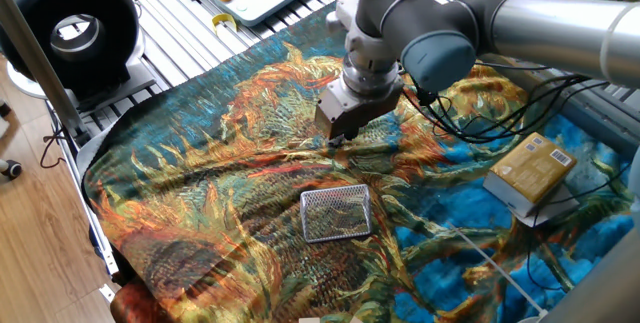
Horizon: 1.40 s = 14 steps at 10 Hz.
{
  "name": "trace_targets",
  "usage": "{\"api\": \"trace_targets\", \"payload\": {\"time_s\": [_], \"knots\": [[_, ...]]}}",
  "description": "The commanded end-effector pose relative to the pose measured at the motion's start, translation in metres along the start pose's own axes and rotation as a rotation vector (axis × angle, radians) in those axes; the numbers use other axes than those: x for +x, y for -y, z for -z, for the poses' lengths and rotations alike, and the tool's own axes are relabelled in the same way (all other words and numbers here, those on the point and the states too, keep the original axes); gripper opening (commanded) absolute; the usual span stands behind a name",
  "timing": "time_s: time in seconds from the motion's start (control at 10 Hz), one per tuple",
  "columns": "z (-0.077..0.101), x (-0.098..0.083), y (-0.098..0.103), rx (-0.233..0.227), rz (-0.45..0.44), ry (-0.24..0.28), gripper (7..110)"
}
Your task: Push the soccer ball into the goal
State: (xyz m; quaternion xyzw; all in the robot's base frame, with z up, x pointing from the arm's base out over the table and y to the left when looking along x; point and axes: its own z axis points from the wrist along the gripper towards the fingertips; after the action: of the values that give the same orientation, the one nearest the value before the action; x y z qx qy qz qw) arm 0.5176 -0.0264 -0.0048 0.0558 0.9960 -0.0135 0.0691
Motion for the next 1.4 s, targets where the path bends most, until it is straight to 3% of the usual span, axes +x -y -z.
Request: {"api": "trace_targets", "payload": {"time_s": [0.0,0.2,0.5,0.7,0.9,1.0,1.2,1.3], "knots": [[-0.003,-0.036,0.014,0.064,0.079,0.108,7],[0.003,-0.054,0.012,0.065,0.093,0.097,7],[0.004,-0.079,-0.002,0.027,0.074,0.087,7],[0.006,-0.088,-0.023,-0.007,0.034,0.078,7],[0.011,-0.087,-0.058,-0.098,-0.02,0.054,7],[0.011,-0.084,-0.066,-0.1,-0.037,0.047,7],[0.002,-0.087,-0.055,-0.053,-0.023,0.054,7],[-0.003,-0.089,-0.05,-0.052,-0.014,0.064,7]]}}
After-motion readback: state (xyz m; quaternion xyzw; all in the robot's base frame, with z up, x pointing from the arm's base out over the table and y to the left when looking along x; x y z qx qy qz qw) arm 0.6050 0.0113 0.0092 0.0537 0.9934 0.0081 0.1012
